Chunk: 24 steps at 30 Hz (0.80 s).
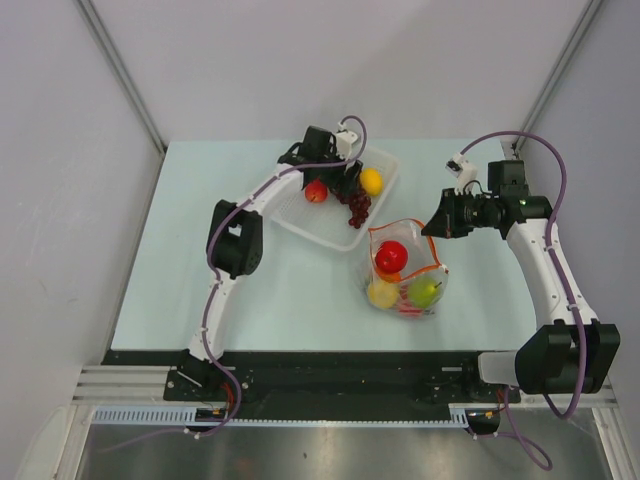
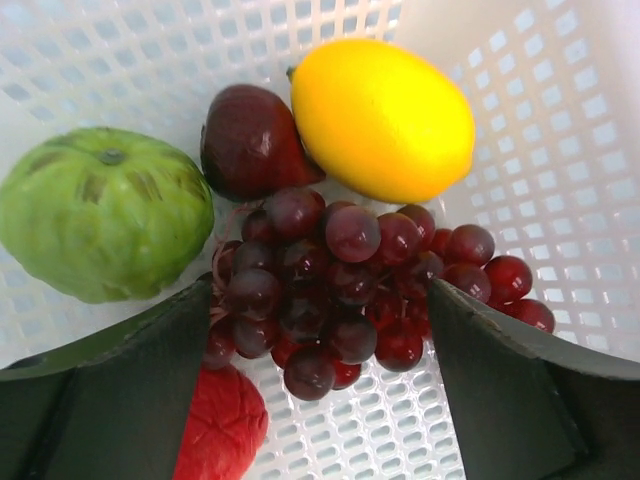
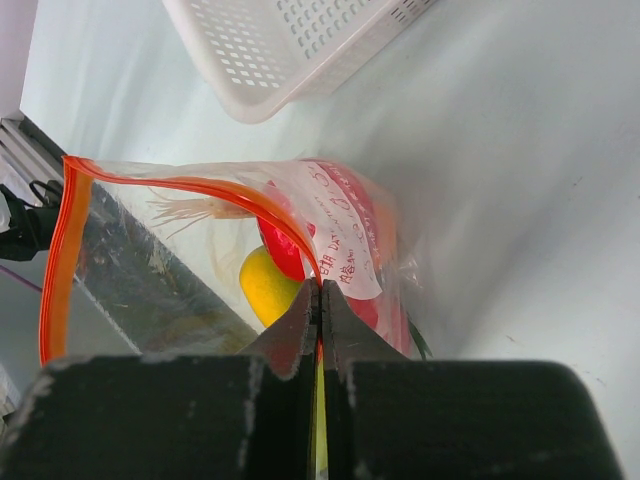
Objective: Place the food in the zip-top bag and seal the zipper
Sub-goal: Pick up the fake fruit from the bin.
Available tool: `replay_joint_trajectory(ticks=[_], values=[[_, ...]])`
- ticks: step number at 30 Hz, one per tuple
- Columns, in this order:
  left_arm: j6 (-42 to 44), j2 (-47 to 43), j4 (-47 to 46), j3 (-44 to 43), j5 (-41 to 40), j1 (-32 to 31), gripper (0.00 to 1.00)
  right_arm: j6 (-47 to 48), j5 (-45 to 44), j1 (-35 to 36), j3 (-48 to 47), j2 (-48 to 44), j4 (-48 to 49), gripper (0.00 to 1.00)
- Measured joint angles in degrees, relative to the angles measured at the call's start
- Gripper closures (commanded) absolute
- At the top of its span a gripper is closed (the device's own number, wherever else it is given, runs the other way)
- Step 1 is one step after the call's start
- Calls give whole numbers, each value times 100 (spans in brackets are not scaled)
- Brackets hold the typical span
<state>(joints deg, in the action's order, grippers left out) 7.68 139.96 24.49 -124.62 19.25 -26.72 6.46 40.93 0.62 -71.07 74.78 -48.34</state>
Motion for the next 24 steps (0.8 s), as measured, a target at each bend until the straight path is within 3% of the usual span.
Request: replay_joint_trajectory(ticks=[9, 15, 24], values=[[586, 52, 549, 2, -234, -37, 50, -37, 0, 0, 0, 15, 7, 100], [1045, -22, 756, 20, -352, -131, 98, -50, 0, 2, 0, 33, 28, 100], [1128, -553, 1102, 369, -251, -151, 100, -70, 0, 7, 0, 33, 44, 100]])
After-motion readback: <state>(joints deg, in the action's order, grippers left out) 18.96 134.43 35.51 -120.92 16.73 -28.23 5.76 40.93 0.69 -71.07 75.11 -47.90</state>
